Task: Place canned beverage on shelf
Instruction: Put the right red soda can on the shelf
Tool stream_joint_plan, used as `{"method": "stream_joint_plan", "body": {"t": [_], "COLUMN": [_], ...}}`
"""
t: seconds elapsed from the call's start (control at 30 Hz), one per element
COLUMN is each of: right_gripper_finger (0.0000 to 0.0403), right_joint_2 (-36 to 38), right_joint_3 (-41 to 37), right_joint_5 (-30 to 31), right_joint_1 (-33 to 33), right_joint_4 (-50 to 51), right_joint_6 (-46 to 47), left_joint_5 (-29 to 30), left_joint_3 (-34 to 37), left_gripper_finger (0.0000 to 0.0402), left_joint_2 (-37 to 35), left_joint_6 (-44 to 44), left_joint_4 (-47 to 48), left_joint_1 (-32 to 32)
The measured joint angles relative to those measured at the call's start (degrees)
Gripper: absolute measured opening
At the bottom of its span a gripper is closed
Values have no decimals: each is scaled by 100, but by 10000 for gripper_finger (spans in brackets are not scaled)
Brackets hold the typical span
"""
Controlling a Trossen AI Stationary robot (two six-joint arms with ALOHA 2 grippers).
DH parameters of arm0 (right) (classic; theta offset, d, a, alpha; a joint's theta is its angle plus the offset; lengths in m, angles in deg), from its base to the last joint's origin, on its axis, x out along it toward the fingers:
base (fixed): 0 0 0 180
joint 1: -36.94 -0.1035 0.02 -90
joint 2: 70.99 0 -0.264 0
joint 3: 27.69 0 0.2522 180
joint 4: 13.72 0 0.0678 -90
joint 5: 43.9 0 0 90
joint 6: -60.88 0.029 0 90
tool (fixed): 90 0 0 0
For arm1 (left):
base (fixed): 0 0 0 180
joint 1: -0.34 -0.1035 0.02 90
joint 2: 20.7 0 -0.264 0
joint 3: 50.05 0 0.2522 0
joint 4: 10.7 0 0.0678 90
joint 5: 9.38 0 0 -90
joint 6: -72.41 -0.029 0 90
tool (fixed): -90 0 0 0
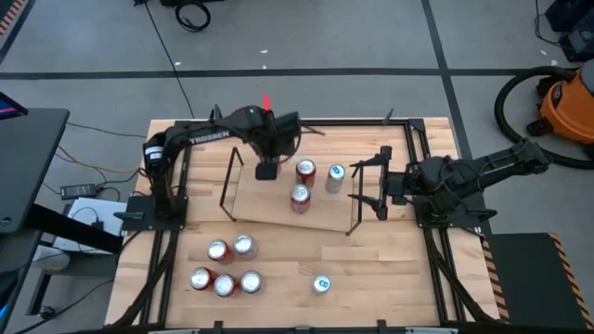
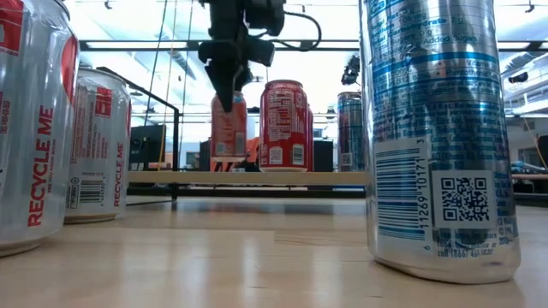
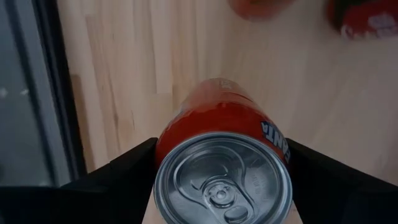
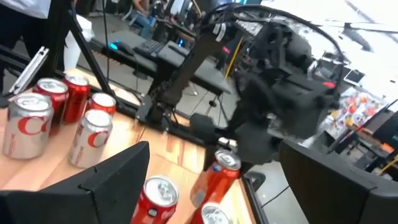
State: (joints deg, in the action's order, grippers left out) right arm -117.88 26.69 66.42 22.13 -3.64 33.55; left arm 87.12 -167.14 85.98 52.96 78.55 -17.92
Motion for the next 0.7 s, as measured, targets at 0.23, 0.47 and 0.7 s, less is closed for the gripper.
{"method": "stream_joint_plan", "body": {"t": [0.23,0.47,0.7], "right_gripper_finger": [368,368,368], "right_joint_2": [22,22,20], "right_joint_3": [0,0,0], "right_joint_5": [389,495,559], "right_joint_1": [0,0,139], "right_joint_4": [130,-323,-588], "right_joint_6": [81,-296,-620], "left_joint_5": [-490,-645,-618], "left_joint_3": [0,0,-2], "left_gripper_finger": [309,309,309], "left_joint_2": [2,4,7], "left_joint_6": [-1091,-1756,-2985], "left_joint_4": [28,-7,-5], "left_joint_1": [-392,-233,200]}}
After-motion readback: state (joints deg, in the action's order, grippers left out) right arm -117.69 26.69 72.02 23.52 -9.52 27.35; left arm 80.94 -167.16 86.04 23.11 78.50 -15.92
